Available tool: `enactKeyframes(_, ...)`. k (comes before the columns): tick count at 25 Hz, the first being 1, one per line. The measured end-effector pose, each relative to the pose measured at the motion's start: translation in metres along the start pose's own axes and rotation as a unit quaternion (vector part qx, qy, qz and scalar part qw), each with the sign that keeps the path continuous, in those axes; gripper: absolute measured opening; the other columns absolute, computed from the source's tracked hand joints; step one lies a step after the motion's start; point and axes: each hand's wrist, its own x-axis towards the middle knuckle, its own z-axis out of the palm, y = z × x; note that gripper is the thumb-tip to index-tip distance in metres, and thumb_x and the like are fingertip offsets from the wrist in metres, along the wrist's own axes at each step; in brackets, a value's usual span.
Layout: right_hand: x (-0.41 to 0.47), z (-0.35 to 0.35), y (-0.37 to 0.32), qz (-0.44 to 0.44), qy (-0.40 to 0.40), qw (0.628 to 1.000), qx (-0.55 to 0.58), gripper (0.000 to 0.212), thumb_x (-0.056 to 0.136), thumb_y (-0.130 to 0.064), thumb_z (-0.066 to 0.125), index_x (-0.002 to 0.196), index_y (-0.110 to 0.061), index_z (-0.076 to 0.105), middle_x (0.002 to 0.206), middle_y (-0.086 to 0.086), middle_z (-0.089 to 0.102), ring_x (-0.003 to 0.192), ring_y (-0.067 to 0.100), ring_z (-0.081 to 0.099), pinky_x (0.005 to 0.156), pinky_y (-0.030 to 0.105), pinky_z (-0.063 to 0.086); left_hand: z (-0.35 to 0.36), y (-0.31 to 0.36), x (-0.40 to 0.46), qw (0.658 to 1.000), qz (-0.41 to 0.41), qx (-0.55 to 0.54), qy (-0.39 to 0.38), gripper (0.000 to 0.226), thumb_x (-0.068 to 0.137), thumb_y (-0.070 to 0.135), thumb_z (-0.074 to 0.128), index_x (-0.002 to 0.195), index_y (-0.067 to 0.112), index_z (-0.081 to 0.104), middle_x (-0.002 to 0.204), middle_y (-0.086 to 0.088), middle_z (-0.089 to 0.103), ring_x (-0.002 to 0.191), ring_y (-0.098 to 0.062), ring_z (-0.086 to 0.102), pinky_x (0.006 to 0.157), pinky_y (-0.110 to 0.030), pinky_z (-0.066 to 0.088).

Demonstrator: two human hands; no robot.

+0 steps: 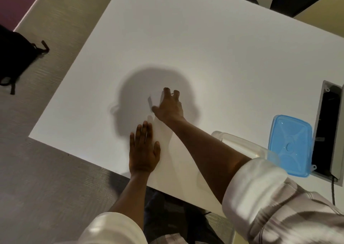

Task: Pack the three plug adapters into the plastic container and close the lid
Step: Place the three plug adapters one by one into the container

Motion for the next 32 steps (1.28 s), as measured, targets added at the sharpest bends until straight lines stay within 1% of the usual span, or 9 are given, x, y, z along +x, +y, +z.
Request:
enactKeyframes(3,0.0,0.01,-0.009,0.002,0.006,1.0,-0.02,0.069,0.081,-0.026,0.071,0.139,-0.023,0.034,0.148,0.015,0.022,0.119,0.044,0.046,0.085,0.044,0.049,0.0,-0.001,0.001,1.0,-0.004,0.008,-0.009,0.068,0.098,0.042,0.035,0.156,0.015,0.014,0.164,-0.006,0.019,0.153,-0.025,0.014,0.124,-0.05,0.016)
enactKeyframes(5,0.001,0.013,-0.011,-0.014,0.001,0.998,-0.054,0.065,0.082,-0.017,0.068,0.138,-0.024,0.037,0.147,0.015,0.024,0.121,0.045,0.044,0.091,0.047,0.05,0.001,-0.001,0.0,1.0,-0.005,0.005,-0.008,0.068,0.098,0.043,0.034,0.156,0.015,0.013,0.165,-0.006,0.018,0.153,-0.024,0.013,0.124,-0.049,0.015)
enactKeyframes(7,0.002,0.012,-0.008,-0.043,-0.016,0.996,-0.081,0.066,0.081,-0.006,0.066,0.139,-0.025,0.04,0.147,0.015,0.027,0.122,0.045,0.043,0.094,0.047,0.05,0.001,-0.001,0.0,1.0,-0.005,0.004,-0.009,0.068,0.098,0.043,0.035,0.157,0.016,0.013,0.165,-0.005,0.017,0.153,-0.023,0.012,0.124,-0.049,0.015)
enactKeyframes(10,0.0,0.009,0.005,-0.102,-0.048,0.987,-0.117,0.066,0.076,-0.002,0.069,0.133,-0.026,0.047,0.149,0.01,0.028,0.122,0.044,0.041,0.094,0.048,0.05,0.002,-0.002,0.0,1.0,-0.006,0.005,-0.011,0.069,0.097,0.042,0.037,0.156,0.016,0.014,0.165,-0.005,0.017,0.153,-0.023,0.011,0.124,-0.049,0.014)
enactKeyframes(14,-0.006,0.01,0.028,-0.154,-0.045,0.976,-0.147,0.054,0.074,-0.003,0.071,0.12,-0.025,0.054,0.154,0.008,0.024,0.129,0.042,0.036,0.099,0.049,0.047,0.004,-0.003,0.001,1.0,-0.007,0.002,-0.01,0.068,0.098,0.042,0.038,0.156,0.016,0.016,0.165,-0.005,0.016,0.154,-0.022,0.009,0.125,-0.048,0.012)
enactKeyframes(19,-0.016,0.015,0.044,-0.147,-0.001,0.978,-0.145,0.044,0.081,-0.012,0.07,0.12,-0.026,0.055,0.149,0.009,0.031,0.128,0.04,0.04,0.096,0.047,0.051,0.005,-0.004,0.0,1.0,-0.004,0.004,-0.007,0.067,0.098,0.042,0.035,0.156,0.016,0.015,0.165,-0.004,0.013,0.154,-0.022,0.008,0.125,-0.047,0.011)
enactKeyframes(24,-0.028,0.012,0.062,-0.141,0.007,0.98,-0.141,0.041,0.083,-0.008,0.066,0.118,-0.027,0.057,0.149,0.008,0.034,0.128,0.038,0.042,0.093,0.043,0.051,0.005,-0.004,0.0,1.0,0.002,-0.001,0.002,0.067,0.097,0.04,0.037,0.156,0.016,0.016,0.165,-0.005,0.014,0.154,-0.022,0.009,0.125,-0.047,0.012)
enactKeyframes(28,-0.044,-0.002,0.082,-0.142,0.023,0.983,-0.118,0.04,0.081,-0.01,0.067,0.115,-0.027,0.057,0.149,0.008,0.035,0.127,0.038,0.044,0.091,0.042,0.05,0.004,-0.004,0.0,1.0,0.003,-0.002,0.004,0.068,0.097,0.04,0.035,0.157,0.016,0.013,0.165,-0.005,0.013,0.153,-0.023,0.01,0.125,-0.048,0.014)
enactKeyframes(32,-0.069,-0.031,0.09,-0.195,0.08,0.974,-0.08,0.04,0.076,-0.014,0.068,0.112,-0.025,0.056,0.145,0.01,0.041,0.132,0.033,0.044,0.098,0.044,0.047,0.002,0.0,0.0,1.0,0.005,-0.005,-0.001,0.067,0.098,0.041,0.033,0.157,0.017,0.012,0.166,-0.004,0.013,0.154,-0.023,0.01,0.125,-0.048,0.013)
